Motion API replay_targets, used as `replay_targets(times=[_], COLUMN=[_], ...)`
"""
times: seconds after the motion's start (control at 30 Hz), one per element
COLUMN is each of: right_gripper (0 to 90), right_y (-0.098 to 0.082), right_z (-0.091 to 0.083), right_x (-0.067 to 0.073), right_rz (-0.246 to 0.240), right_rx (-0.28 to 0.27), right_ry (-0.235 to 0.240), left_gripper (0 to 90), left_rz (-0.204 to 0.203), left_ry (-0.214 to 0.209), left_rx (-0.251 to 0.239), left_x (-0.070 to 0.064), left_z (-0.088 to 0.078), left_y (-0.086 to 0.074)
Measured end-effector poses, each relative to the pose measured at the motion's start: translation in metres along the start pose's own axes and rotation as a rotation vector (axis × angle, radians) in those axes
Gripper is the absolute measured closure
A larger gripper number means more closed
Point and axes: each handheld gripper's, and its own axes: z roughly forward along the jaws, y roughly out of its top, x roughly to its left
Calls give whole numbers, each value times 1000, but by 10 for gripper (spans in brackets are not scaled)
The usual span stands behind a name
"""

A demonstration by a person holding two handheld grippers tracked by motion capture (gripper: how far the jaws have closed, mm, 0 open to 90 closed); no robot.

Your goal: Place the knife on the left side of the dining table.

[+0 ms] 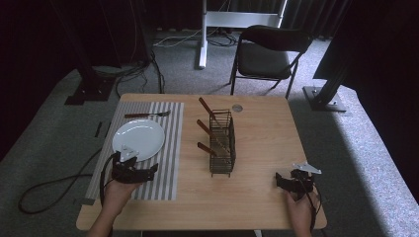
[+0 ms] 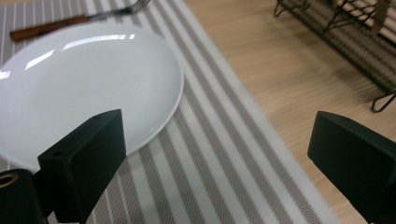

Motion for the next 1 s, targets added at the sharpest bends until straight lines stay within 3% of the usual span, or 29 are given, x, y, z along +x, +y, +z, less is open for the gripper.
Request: replay_targets(times=[0.37,0.57,0.77,1.0], right_gripper=[119,119,119,119], right_y=[0,0,0,0], right_z=[0,0,0,0], right_x=[0,0,0,0], right_rz=[0,1,2,1], right_rx=[1,1,0,1], right_ry=[0,0,0,0], left_gripper=[53,53,60,60], left_rz=[26,43,50,78], left_ry=[-26,-48,-97,-113], left_rx=[-55,-62,-73,-81], left_x=[-13,-20,-29,-39], left_z=[-1,9,19,27], left_y=[35,54,74,93])
